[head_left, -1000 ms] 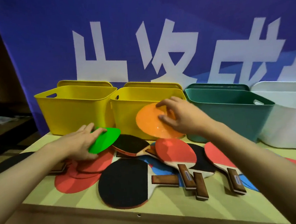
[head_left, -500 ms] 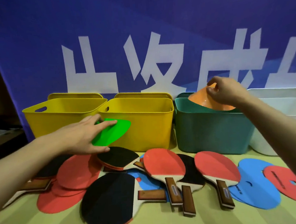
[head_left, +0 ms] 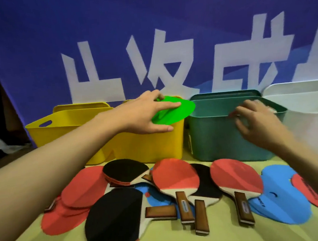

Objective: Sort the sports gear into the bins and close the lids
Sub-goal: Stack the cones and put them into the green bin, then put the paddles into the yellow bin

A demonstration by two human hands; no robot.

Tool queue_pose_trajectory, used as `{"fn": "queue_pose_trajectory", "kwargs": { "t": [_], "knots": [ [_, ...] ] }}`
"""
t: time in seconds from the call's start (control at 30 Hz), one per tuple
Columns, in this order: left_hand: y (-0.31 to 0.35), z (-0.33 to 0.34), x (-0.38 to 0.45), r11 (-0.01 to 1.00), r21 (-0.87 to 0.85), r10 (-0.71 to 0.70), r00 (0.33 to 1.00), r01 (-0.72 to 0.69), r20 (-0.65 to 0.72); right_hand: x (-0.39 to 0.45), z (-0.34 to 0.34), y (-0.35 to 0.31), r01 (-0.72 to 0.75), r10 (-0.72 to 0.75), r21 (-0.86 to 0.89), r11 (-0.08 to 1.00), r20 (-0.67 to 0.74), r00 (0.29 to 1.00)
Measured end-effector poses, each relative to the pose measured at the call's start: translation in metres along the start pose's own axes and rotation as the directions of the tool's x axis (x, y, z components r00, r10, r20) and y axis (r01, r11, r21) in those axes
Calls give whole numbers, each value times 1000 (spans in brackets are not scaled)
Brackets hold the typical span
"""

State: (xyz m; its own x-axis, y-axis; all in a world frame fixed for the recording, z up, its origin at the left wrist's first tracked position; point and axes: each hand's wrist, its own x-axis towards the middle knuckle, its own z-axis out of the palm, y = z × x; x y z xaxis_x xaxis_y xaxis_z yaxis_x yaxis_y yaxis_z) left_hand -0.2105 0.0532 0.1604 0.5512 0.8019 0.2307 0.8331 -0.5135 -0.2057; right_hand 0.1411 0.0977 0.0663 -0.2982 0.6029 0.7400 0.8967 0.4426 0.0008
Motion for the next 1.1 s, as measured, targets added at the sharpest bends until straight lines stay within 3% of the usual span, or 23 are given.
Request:
{"fn": "queue_pose_trajectory", "kwargs": {
  "t": [0.07,0.23,0.5,0.77,0.9,1.1],
  "knots": [
    [18,6,39,998,-34,61,997,-62,-38,-34,-15,-9,2,-6,42,999,84,996],
    [75,19,134,981,-58,179,981,-183,-69,-98,-37,14,-142,139,-16,990,330,934],
    [101,34,212,992,50,110,991,-114,80,-132,-65,35,-213,214,-44,976,373,903],
    [83,45,63,957,120,251,962,-263,104,-112,-33,-7,-167,118,94,981,390,913],
    [42,40,-42,984,78,139,967,-159,214,-94,-3,-55,-113,42,135,984,444,895],
    [-38,55,-179,990,20,-139,926,141,351,-64,26,-155,25,-151,264,964,470,869]
  ]
}}
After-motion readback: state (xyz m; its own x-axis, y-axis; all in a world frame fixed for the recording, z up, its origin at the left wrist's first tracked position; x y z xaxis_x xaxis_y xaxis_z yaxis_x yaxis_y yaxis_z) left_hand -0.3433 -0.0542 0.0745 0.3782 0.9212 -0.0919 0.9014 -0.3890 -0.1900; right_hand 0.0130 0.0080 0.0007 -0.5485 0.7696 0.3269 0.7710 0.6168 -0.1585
